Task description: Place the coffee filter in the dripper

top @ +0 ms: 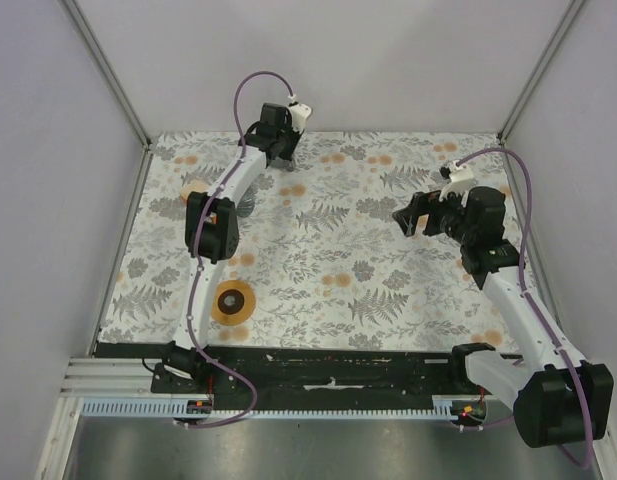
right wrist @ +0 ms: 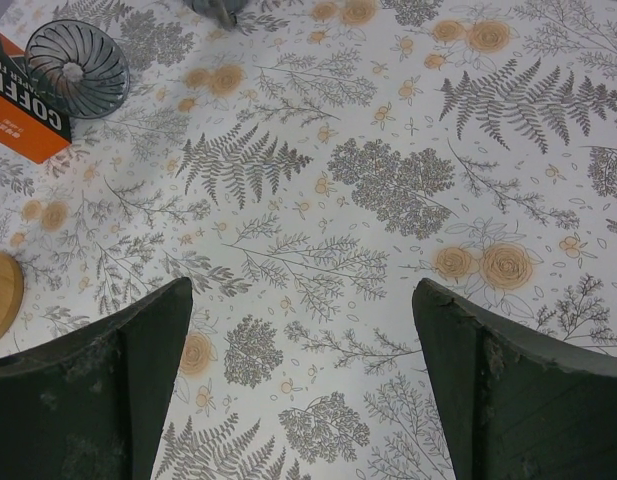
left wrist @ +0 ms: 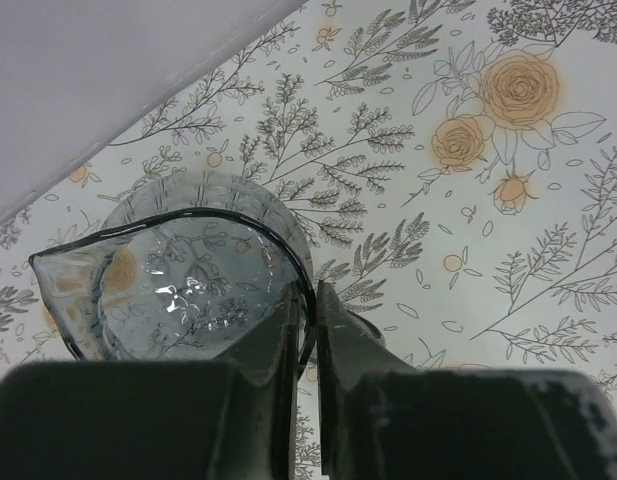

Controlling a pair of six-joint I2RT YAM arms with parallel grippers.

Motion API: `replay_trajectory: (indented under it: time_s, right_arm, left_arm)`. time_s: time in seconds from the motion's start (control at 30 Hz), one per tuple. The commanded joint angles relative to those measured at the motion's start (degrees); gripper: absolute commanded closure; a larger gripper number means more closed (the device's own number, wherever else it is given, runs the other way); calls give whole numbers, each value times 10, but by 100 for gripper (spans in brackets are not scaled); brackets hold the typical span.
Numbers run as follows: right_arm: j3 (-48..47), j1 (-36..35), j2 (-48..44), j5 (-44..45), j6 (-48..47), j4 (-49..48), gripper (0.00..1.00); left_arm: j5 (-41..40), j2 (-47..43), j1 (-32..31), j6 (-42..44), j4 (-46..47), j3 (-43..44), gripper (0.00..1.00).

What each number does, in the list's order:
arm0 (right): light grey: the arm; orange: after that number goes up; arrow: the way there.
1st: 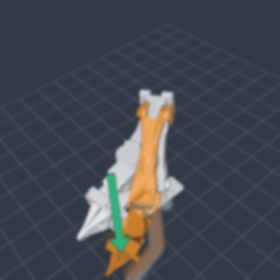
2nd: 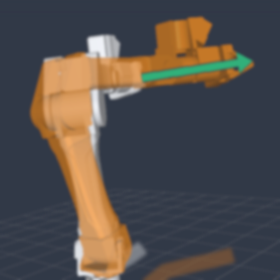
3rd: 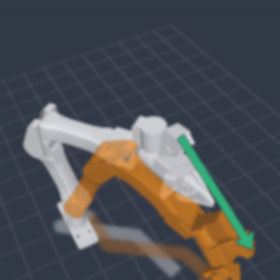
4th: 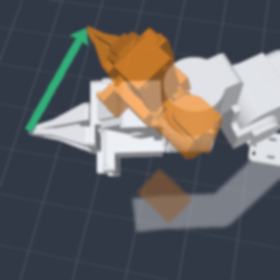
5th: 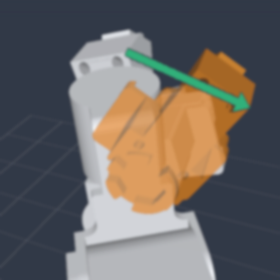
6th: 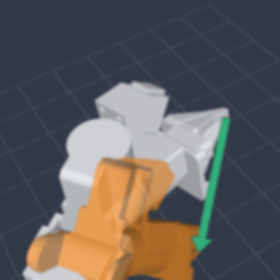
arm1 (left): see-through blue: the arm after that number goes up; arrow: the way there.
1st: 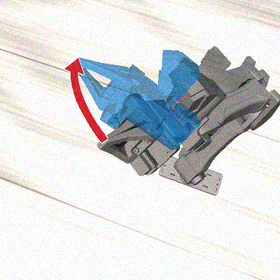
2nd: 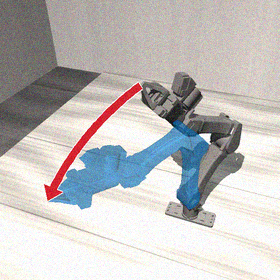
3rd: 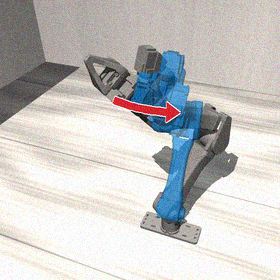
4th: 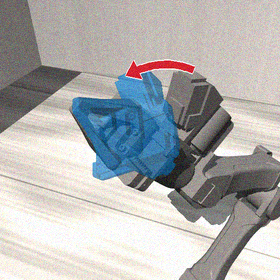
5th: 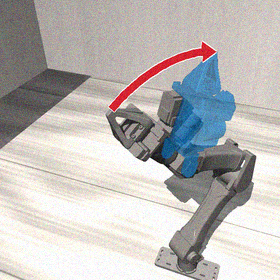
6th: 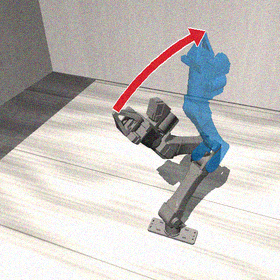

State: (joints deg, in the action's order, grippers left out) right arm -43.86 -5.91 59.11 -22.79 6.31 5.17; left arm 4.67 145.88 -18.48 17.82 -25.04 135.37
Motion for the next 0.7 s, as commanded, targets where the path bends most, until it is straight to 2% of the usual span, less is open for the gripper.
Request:
replay_trajectory:
  time_s: [0.0, 0.03, 0.2, 0.3, 0.47, 0.67]
  right_arm:
    - [-30, -3, -11, 6, -9, -5, 2]
    - [-29, -3, -13, 6, -9, -4, 2]
    - [-29, -8, -33, 5, -6, 1, 2]
    - [-26, -9, -51, 6, -4, 5, 2]
    - [-18, -18, -67, 10, -2, 5, 2]
    - [-16, -33, -81, 13, -2, 9, 2]
  left_arm:
    - [78, -65, -3, -45, -15, -41, 95]
    - [96, -81, -5, -51, -17, -62, 98]
    - [185, -176, -31, -63, -77, -164, 98]
    - [218, -249, -68, -61, -90, -272, 98]
    - [226, -361, -142, -71, -39, -473, 98]
    - [231, -426, -205, -52, 4, -583, 98]
